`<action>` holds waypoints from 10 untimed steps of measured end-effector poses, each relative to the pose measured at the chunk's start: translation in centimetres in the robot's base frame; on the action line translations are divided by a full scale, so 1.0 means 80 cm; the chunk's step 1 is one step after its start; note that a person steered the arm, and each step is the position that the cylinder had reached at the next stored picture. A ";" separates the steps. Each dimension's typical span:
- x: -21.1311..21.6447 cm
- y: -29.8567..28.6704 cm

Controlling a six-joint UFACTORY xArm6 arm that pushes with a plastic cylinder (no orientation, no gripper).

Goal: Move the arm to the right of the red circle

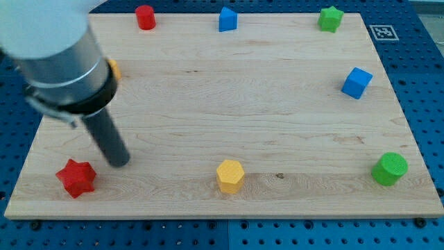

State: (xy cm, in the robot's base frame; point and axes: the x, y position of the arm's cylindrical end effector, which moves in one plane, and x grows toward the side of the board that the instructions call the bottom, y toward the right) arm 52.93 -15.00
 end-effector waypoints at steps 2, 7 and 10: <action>-0.110 0.035; -0.275 0.053; -0.359 0.055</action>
State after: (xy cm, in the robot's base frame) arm 24.19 -10.59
